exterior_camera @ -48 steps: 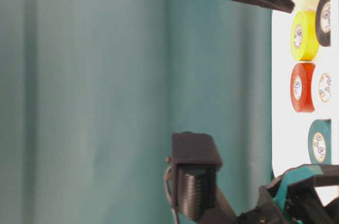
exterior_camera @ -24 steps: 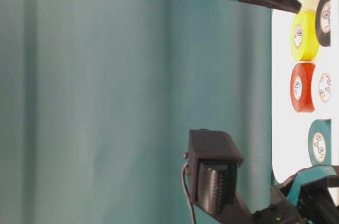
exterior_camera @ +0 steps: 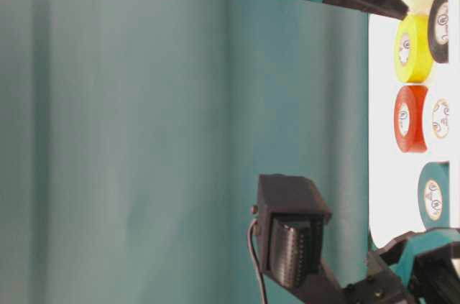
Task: Put the tape alternately from left to right into the white case.
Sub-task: 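Lower the left gripper onto the blue tape roll and grasp it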
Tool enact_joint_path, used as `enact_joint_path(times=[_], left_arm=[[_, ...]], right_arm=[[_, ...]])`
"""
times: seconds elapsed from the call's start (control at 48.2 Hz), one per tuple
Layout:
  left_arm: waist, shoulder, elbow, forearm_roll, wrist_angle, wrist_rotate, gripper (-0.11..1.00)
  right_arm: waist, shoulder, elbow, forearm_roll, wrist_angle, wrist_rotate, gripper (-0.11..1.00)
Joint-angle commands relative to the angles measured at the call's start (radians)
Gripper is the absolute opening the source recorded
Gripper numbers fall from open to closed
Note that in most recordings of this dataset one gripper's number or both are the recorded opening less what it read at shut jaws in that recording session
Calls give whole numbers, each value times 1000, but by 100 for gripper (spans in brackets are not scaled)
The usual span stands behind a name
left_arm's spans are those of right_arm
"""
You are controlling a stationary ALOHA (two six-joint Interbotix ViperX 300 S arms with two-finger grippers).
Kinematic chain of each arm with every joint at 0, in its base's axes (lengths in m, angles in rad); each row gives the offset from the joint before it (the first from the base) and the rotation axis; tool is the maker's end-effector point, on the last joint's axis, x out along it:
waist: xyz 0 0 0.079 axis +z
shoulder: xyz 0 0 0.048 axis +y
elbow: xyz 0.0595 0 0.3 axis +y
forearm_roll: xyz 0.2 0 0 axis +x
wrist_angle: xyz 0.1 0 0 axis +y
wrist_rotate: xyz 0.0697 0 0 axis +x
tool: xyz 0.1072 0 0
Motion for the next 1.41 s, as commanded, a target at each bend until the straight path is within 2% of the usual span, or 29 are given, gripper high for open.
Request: enact_joint_path(times=[0.0, 0.104, 0.767, 1.12, 1.389], left_arm=[[5, -14, -18, -2, -2, 0, 7], [8, -15, -18, -2, 2, 0, -4], [11, -71, -18, 0, 5, 0, -3], [6, -153, -18, 0, 87, 0, -3], [31, -164, -23, 3, 94, 5, -3]], right_arm=[[3, -9, -17, 2, -12, 2, 73], [3, -8, -17, 2, -11, 2, 73], [3, -8, -17, 2, -12, 2, 73], [3, -9, -17, 3, -11, 2, 73], [3, -8, -17, 3, -11, 3, 73]])
